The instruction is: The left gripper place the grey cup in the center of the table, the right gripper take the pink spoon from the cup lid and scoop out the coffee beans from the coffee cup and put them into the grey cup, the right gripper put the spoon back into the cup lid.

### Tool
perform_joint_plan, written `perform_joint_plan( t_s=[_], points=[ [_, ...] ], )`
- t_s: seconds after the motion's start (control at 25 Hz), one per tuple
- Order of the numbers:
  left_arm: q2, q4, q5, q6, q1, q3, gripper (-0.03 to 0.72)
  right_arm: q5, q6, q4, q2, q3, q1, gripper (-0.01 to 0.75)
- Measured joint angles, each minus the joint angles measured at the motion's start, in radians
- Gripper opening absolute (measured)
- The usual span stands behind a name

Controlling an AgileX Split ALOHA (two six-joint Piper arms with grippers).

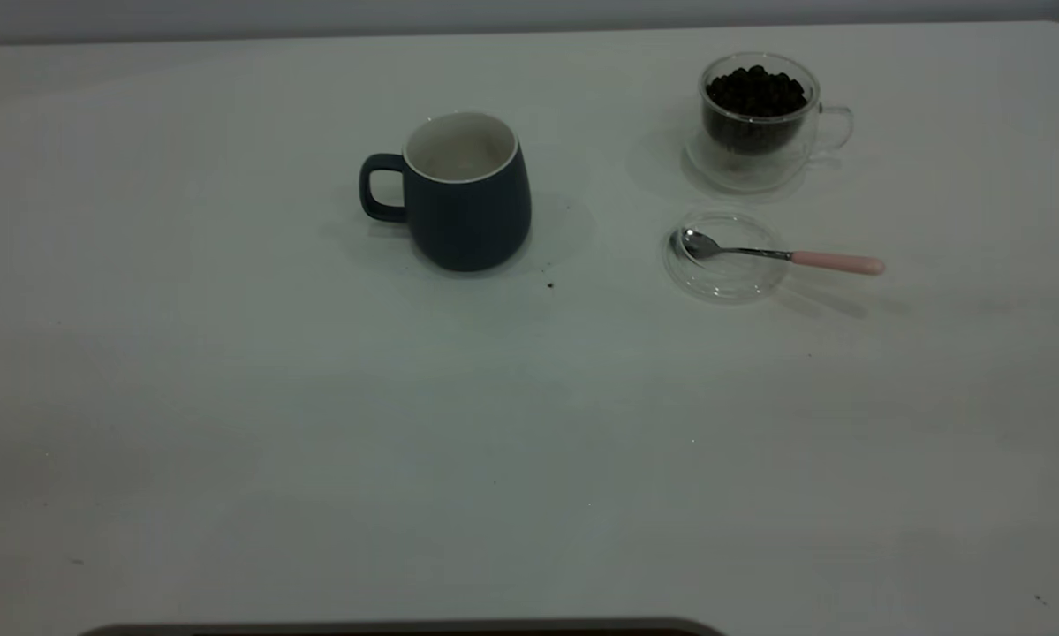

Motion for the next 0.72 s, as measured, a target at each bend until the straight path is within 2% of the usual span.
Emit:
perform_joint_plan(
  t_s=[0.72],
  points=[
    [0.000,0.000,0.000,-0.001,0.000,0.000,0.567,0.002,0.034,-0.023,-0.030,0.000,-0.002,0.581]
  ],
)
